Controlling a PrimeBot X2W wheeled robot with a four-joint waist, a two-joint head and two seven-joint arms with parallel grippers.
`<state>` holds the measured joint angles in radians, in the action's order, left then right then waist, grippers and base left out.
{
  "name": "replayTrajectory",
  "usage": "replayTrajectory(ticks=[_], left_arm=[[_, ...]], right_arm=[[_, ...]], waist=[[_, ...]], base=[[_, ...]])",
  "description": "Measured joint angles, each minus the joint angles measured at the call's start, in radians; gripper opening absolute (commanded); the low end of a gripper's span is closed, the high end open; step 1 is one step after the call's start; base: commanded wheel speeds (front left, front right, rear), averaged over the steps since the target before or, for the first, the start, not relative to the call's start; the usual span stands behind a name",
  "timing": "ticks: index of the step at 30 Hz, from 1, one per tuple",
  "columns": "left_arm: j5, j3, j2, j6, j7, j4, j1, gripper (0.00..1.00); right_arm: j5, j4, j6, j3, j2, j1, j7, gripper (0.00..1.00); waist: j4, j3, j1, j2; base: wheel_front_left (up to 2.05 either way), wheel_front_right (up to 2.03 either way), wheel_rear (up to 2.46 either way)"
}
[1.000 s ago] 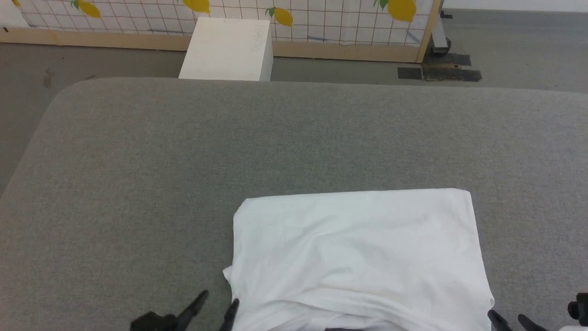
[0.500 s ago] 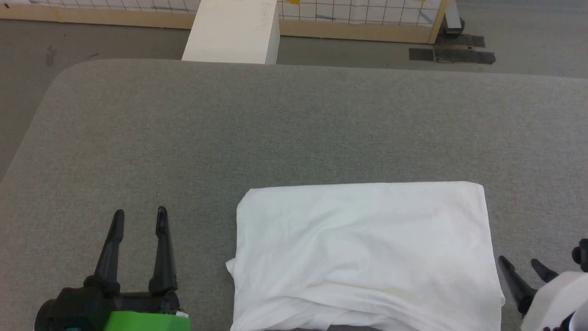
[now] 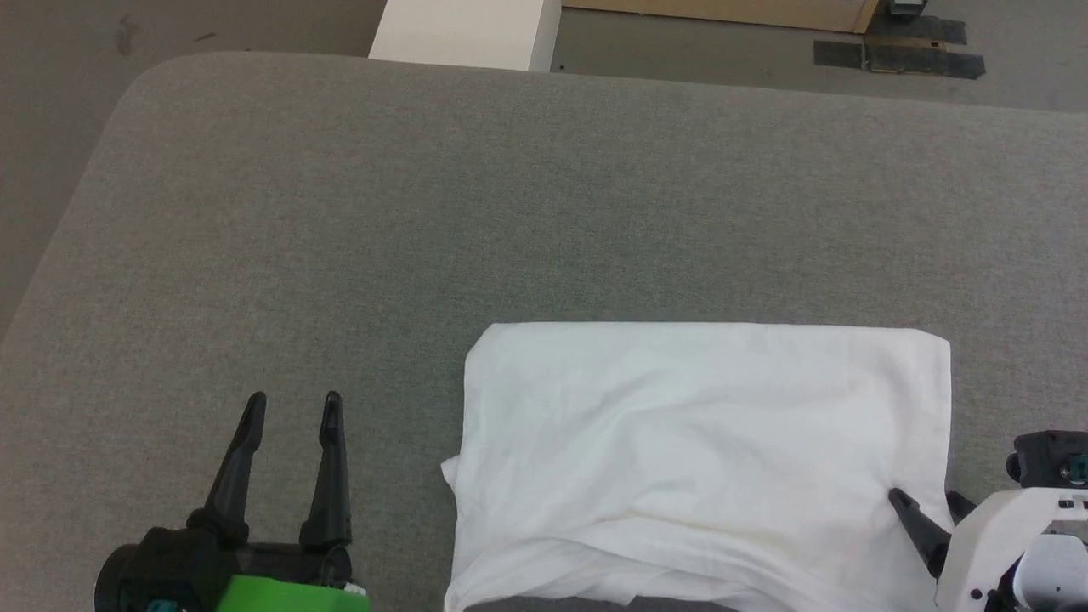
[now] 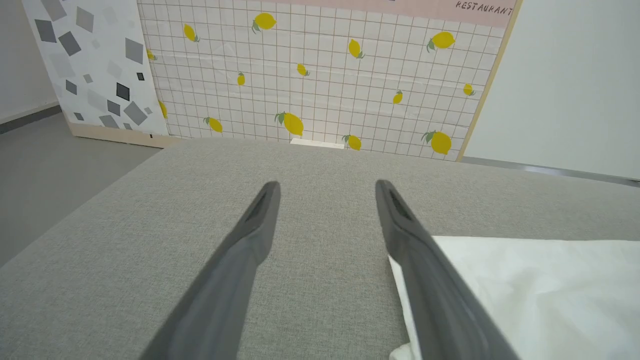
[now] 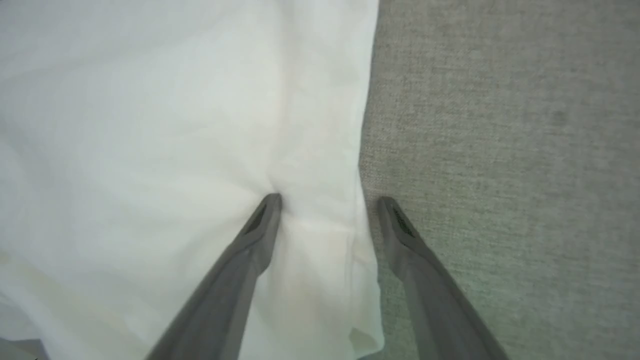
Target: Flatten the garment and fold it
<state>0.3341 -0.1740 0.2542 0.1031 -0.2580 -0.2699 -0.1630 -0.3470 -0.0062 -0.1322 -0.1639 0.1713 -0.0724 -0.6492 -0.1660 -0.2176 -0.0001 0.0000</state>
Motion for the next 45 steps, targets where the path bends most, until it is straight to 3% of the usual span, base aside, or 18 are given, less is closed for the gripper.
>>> replayTrajectory(ticks=[1, 2, 3, 10, 19, 24, 30, 35, 37, 38, 45], left_arm=[[-0.001, 0.002, -0.002, -0.007, 0.000, 0.003, 0.001, 1.00], [-0.002, 0.003, -0.005, -0.012, 0.000, 0.005, 0.001, 1.00], [-0.004, 0.005, -0.008, -0.017, 0.000, 0.007, 0.001, 1.00], [-0.009, 0.022, -0.030, -0.044, 0.000, 0.030, 0.001, 1.00], [-0.011, 0.026, -0.044, -0.062, 0.000, 0.048, -0.005, 1.00], [-0.011, 0.023, -0.061, -0.072, 0.000, 0.068, -0.014, 1.00], [-0.010, 0.017, -0.083, -0.086, 0.000, 0.088, -0.031, 1.00], [-0.009, 0.006, -0.105, -0.104, 0.000, 0.103, -0.032, 1.00], [-0.009, 0.002, -0.109, -0.112, 0.000, 0.107, -0.032, 1.00], [-0.009, 0.004, -0.113, -0.117, 0.000, 0.113, -0.032, 1.00], [-0.010, 0.005, -0.125, -0.126, 0.000, 0.129, -0.029, 1.00]], right_arm=[[-0.009, 0.010, 0.000, 0.003, 0.006, 0.005, -0.002, 0.67], [-0.023, 0.017, 0.000, 0.005, 0.007, 0.010, -0.006, 0.18], [-0.037, 0.021, 0.000, 0.007, 0.010, 0.014, -0.010, 0.00], [-0.074, 0.048, -0.001, 0.013, 0.019, 0.040, -0.007, 0.00], [0.031, -0.001, 0.000, -0.201, 0.038, 0.063, -0.041, 0.00], [0.029, -0.094, 0.000, -0.208, 0.047, 0.053, -0.111, 0.00], [-0.036, -0.261, 0.000, -0.061, 0.032, 0.026, -0.239, 0.00], [-0.083, -0.355, 0.000, 0.138, 0.008, 0.035, -0.324, 0.00], [-0.096, -0.356, 0.000, 0.190, 0.005, 0.050, -0.337, 0.00], [-0.117, -0.348, 0.000, 0.272, 0.006, 0.081, -0.347, 0.00], [-0.129, -0.258, 0.000, 0.435, 0.003, 0.170, -0.326, 0.00]], waist=[[-0.003, -0.003, 0.0000, 0.0000], [-0.006, -0.006, 0.0000, 0.0000], [-0.008, -0.008, 0.0000, 0.0000], [-0.001, 0.007, 0.0000, 0.0000], [0.025, 0.057, 0.0000, 0.0000], [0.036, 0.091, 0.0001, 0.0000], [0.049, 0.130, 0.0001, 0.0000], [0.051, 0.150, 0.0001, 0.0000], [0.045, 0.150, 0.0000, 0.0000], [0.032, 0.147, 0.0001, 0.0000], [-0.005, 0.127, 0.0001, 0.0000]], base=[[0.00, 0.00, 0.00], [0.00, 0.00, 0.00], [0.00, 0.00, 0.00], [0.00, 0.00, 0.00], [0.00, 0.00, 0.00], [0.00, 0.00, 0.00], [0.00, 0.00, 0.00], [0.00, 0.00, 0.00], [0.00, 0.00, 0.00], [0.00, 0.00, 0.00], [0.00, 0.00, 0.00]])
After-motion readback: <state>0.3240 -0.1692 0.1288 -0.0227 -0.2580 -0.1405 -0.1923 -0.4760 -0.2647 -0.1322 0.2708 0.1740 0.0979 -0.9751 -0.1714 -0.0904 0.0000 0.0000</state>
